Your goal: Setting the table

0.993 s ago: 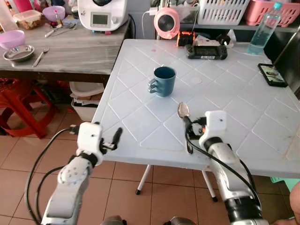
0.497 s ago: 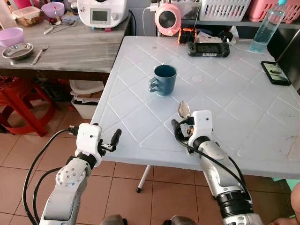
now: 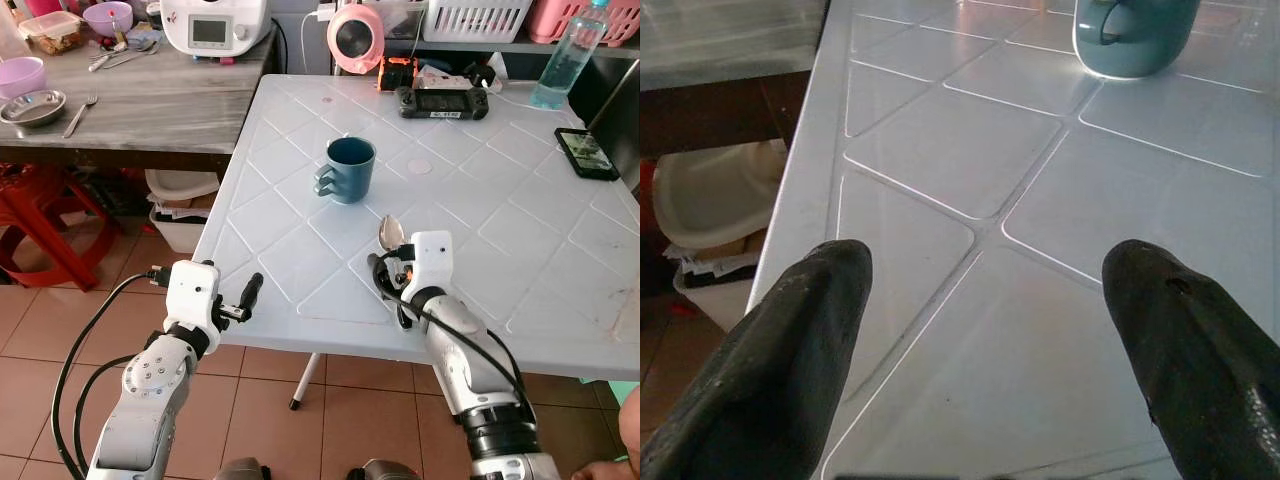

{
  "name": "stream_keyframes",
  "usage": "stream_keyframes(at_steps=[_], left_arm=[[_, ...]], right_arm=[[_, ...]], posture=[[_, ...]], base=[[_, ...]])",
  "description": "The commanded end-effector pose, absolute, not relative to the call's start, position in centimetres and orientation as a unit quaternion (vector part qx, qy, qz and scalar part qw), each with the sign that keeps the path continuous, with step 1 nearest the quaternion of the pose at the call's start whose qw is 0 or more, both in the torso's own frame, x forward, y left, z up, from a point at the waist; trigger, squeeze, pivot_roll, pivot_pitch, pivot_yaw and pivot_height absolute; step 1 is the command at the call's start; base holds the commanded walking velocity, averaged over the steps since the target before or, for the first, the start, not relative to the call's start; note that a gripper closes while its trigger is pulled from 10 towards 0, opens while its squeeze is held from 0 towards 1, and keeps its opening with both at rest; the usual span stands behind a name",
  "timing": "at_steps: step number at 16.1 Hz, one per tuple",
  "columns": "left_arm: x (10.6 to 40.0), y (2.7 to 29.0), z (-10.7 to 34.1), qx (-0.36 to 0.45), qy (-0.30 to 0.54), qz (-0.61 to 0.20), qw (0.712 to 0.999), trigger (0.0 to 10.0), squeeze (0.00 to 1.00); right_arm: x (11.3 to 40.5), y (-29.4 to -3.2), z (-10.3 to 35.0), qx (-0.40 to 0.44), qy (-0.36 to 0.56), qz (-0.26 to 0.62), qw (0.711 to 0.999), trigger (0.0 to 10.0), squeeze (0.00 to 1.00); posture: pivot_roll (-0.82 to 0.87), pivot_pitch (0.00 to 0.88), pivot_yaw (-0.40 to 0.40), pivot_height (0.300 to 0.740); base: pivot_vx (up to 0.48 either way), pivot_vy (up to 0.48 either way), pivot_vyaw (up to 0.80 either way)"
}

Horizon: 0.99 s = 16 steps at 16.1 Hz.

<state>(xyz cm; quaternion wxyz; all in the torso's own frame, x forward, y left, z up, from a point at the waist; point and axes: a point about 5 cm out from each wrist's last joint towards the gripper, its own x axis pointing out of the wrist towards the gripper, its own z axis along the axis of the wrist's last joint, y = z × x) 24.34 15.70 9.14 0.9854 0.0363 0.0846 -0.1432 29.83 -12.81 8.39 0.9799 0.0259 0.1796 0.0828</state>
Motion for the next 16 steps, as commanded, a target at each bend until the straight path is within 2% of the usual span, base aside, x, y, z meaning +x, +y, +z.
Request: stream_keyframes(at_steps=[1, 9, 16], left_arm=[[24.5, 15.7, 9.4, 0.039, 0.084, -0.144, 0.985, 10.0, 0.0], [24.3, 15.5, 9.1, 0.043, 0.099, -0.156, 0.982, 10.0, 0.0], [24.3, 15.4, 8.9, 0.047, 0.103, -0.159, 0.981, 10.0, 0.0]], right_arm=[[29.2, -13.1, 6.9, 0.029, 0.233, 0.081, 0.969, 0.0, 0.0], [27.8, -13.3, 5.7, 0.059, 0.293, 0.095, 0.95, 0.0, 0.0], [27.5, -13.9, 5.2, 0.067, 0.306, 0.087, 0.946, 0.0, 0.0]], posture=[[0.04, 0.042, 0.023, 0.74], [0.04, 0.05, 0.028, 0.74], [0.04, 0.048, 0.029, 0.74]], base=[[0.0, 0.0, 0.0], [0.0, 0.0, 0.0], [0.0, 0.0, 0.0]])
